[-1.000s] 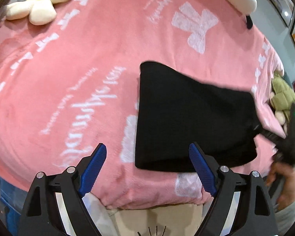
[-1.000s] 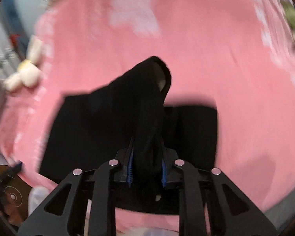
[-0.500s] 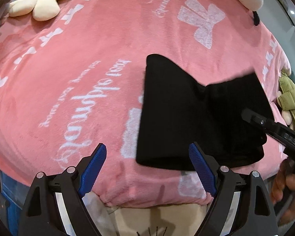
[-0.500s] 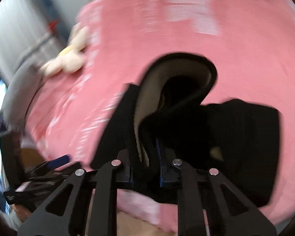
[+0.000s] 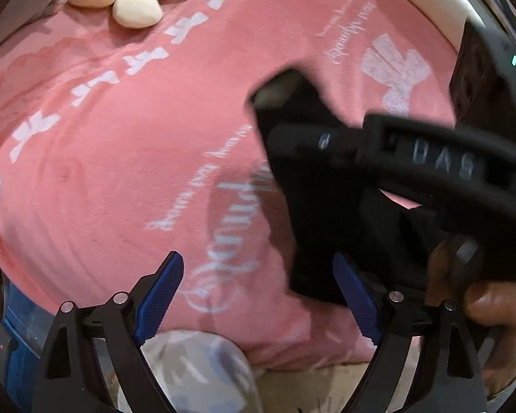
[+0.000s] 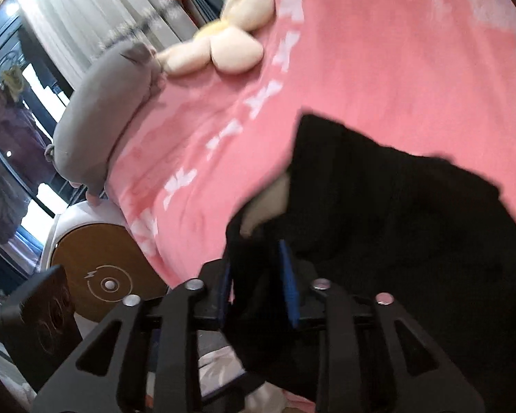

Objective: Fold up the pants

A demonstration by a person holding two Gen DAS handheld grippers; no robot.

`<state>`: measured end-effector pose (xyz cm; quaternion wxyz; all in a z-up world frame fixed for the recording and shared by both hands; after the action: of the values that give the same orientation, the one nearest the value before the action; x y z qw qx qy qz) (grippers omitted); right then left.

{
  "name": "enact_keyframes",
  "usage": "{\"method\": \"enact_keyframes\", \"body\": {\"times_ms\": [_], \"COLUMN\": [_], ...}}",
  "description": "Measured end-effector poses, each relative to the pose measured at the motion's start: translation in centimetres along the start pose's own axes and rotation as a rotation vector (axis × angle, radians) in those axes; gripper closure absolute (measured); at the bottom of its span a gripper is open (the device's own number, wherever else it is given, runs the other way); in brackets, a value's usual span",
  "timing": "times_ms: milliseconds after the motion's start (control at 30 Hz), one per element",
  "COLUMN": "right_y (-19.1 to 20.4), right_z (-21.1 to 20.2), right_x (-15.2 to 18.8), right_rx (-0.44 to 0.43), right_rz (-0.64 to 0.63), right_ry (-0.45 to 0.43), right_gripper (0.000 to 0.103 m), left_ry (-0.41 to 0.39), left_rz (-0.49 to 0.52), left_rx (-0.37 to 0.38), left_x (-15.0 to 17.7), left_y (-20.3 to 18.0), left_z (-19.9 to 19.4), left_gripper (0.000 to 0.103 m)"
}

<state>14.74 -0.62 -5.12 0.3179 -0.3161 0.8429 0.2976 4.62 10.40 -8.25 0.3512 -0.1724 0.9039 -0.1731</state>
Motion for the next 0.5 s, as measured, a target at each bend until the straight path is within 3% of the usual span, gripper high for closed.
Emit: {"method": "enact_keyframes", "body": {"times_ms": [67,133,200,233,300,333,433,467,500], "right_y": [-0.5,-0.9,-2.4,-4.1,-7.0,-8.3,-11.1,-12.0,-13.1], "right_z": [0.0,-2.1,-6.9,-9.9,-13.5,-14.5,-14.8,-14.4,-14.0], "right_x": [1.4,2.1,2.8,4.0,6.4,7.9,11.4,12.0,12.8], "right_rx": [-0.034,0.005,0.137,0.257,0.447,0.524,0.599,0.594,0.600], "right_rz": [0.038,0.026,-0.009,-0.015,-0.032,-0.053,-0.067,-0.058,-0.037], "right_ry": [0.027,0.005,-0.073,-0.081,-0.036,0.017,0.144,0.156,0.176], "right_gripper": [0.063,0.064,0.061,0.053,0.040,0.039,0.040,0.045,0.064], "left_ry": [0.022,0.035,0.067,0.089,0.113,0.123,0.140,0.143,0.149], "left_rz": [-0.044,-0.089,-0.141,-0.180,-0.233,-0.256,-0.314,-0.325,-0.339], "left_rx": [-0.012,-0.006,0.001,0.019,0.073,0.095,0.149,0.152,0.156], "left_x": [-0.3,-0.5,-0.5,-0.5,-0.6,-0.6,-0.8,-0.8,-0.7], "left_y": [1.4,2.5,3.8,4.4,4.9,5.1,5.2,5.2,5.1], "left_z": [1.2,2.0,2.8,3.1,3.4,3.6,4.2,4.4,4.6], "left_gripper": [0.017,0.017,0.017,0.017,0.017,0.017,0.017,0.017,0.017]}}
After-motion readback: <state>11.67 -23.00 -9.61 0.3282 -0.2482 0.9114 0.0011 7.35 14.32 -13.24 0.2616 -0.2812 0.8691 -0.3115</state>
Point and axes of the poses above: each gripper's, at about its wrist camera, not at the fingertips, and z roughly the way its jaws point, y to its left, x to its underside, the point moved 7 cm from there along z, roughly the way its jaws point, and after that the axes turned 15 degrees about -z, right-handed, at the moved point
